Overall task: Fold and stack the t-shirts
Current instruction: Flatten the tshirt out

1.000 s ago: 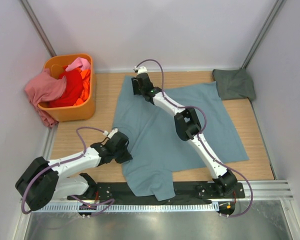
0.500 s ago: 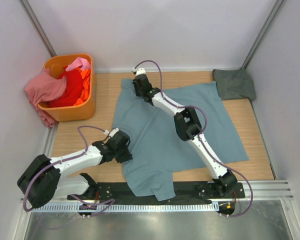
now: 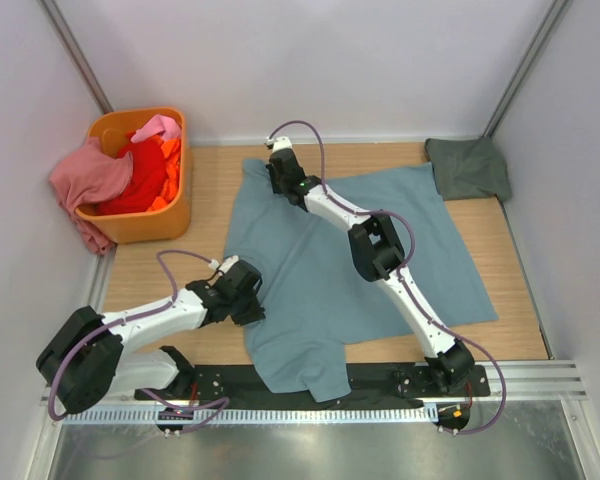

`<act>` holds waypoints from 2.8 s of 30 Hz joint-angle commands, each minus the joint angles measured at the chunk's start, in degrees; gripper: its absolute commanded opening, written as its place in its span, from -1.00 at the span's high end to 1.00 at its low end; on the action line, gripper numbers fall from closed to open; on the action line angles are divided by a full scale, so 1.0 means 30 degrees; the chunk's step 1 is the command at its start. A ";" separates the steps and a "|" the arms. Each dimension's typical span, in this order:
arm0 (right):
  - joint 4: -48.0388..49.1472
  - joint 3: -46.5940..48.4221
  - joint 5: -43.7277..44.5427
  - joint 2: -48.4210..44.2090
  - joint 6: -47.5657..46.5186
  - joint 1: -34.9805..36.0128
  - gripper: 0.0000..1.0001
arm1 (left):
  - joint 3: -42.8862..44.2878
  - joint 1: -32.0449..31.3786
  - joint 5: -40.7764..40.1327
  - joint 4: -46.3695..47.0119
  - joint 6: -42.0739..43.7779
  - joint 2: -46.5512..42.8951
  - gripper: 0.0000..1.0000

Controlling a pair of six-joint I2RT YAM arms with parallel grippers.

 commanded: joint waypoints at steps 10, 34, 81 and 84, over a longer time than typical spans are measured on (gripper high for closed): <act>0.4470 0.1603 0.3197 -0.0715 0.0844 -0.3064 0.45 | -0.1346 -0.0359 -0.0789 -0.4547 0.0561 0.1614 0.98; 0.4689 -0.6288 -0.2749 -0.6079 -0.0270 -0.1543 -0.56 | -0.1051 -0.0798 -0.1346 -0.4985 0.0387 0.0562 1.00; 0.2100 -0.3229 0.1615 -0.3409 -0.2876 -0.1337 0.98 | -0.0702 -0.1472 -0.1493 -0.3873 -0.0055 0.2873 1.00; 0.2598 -0.3288 0.1820 -0.3380 -0.2643 -0.1688 0.98 | -0.0584 -0.1501 -0.1493 -0.3727 -0.0025 0.3254 1.00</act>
